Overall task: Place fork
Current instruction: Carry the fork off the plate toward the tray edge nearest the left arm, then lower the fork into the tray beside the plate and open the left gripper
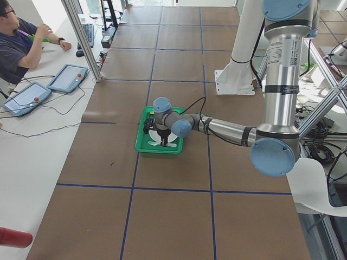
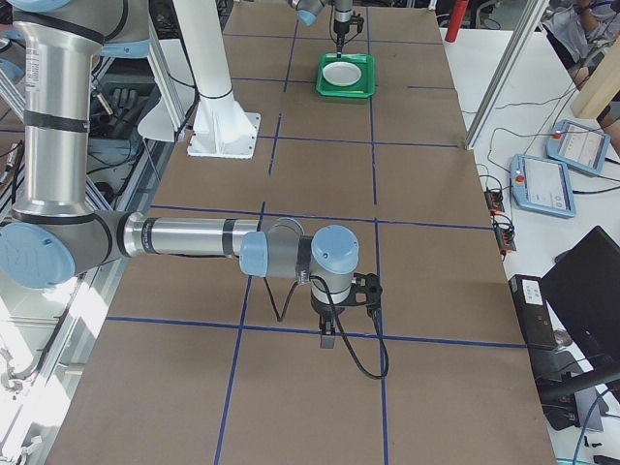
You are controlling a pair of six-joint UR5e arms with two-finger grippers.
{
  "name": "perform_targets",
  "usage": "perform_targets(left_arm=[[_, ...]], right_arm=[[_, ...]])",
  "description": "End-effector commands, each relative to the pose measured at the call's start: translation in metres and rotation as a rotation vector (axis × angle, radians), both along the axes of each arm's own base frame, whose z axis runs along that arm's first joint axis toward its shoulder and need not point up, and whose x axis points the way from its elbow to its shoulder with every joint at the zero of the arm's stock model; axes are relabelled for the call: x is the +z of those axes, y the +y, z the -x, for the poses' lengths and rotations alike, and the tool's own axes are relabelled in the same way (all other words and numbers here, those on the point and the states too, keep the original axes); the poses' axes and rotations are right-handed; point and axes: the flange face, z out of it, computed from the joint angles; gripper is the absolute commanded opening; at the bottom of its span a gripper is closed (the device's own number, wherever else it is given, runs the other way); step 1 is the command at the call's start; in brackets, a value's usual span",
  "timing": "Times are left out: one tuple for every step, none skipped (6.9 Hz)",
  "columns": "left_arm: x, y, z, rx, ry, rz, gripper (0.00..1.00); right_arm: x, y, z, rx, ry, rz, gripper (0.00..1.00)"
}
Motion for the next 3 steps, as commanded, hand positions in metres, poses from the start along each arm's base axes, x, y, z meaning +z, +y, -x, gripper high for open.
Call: perform_targets(left_arm=[[0.0006, -0.0003, -0.0007, 0.004, 0.000, -0.002, 0.21], [-0.0016, 0.0000, -0.0004, 0.009, 0.008, -0.016, 0.99], [-0.0051, 0.0008, 0.0022, 0.003, 0.016, -0.025, 1.00]], right_arm=[[0.0000, 0.0000, 0.0000, -0.001, 0.000, 0.000, 1.00], [0.0000, 0.0000, 0.0000, 0.001, 0.000, 0.001, 1.00], [0.0000, 0.0000, 0.0000, 0.000, 0.000, 0.000, 1.00]])
